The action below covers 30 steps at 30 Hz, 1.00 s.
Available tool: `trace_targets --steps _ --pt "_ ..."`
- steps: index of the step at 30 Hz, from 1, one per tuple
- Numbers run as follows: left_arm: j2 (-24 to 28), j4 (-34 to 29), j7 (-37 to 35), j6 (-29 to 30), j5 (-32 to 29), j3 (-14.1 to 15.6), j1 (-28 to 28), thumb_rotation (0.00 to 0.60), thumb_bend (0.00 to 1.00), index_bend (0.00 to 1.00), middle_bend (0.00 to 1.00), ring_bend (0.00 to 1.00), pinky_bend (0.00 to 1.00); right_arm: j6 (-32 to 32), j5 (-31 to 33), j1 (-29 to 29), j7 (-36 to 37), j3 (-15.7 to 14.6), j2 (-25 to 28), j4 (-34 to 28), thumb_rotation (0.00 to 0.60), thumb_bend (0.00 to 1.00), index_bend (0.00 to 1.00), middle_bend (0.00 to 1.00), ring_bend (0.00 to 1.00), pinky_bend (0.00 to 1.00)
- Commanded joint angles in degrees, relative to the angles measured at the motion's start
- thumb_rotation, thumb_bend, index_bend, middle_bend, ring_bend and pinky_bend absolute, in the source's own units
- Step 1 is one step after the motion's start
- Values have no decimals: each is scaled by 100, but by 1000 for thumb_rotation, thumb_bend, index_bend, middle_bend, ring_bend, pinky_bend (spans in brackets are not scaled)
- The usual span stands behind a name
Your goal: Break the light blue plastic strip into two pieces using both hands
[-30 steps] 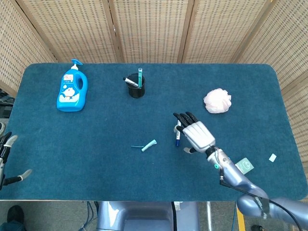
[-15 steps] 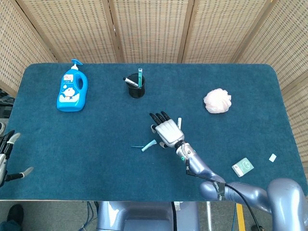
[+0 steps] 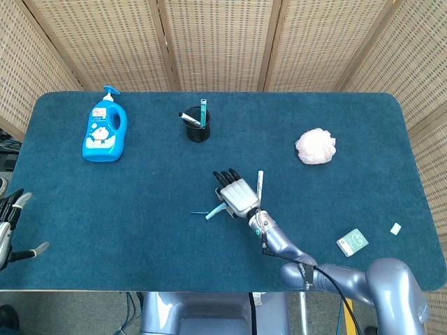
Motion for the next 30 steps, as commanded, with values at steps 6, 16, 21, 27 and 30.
trace_targets --steps 6,16,21,27,30 --pt "-3 24 -27 5 17 10 3 600 0 0 0 0 0 79 -168 -4 50 -141 -158 124 600 414 435 13 0 0" --pt "10 27 -85 6 35 17 3 600 0 0 0 0 0 138 -268 -10 225 -163 -365 411 600 450 446 24 0 0" --pt "19 35 -128 3 57 28 0 600 0 0 0 0 0 172 -322 -13 240 -185 -457 546 600 466 491 29 0 0" --pt "22 43 -147 1 70 34 -3 600 0 0 0 0 0 197 -307 -18 246 -150 -512 607 600 524 546 40 0 0" --pt "18 44 -142 6 73 36 -1 600 0 0 0 0 0 211 -312 -31 268 -141 -518 598 600 550 577 49 0 0"
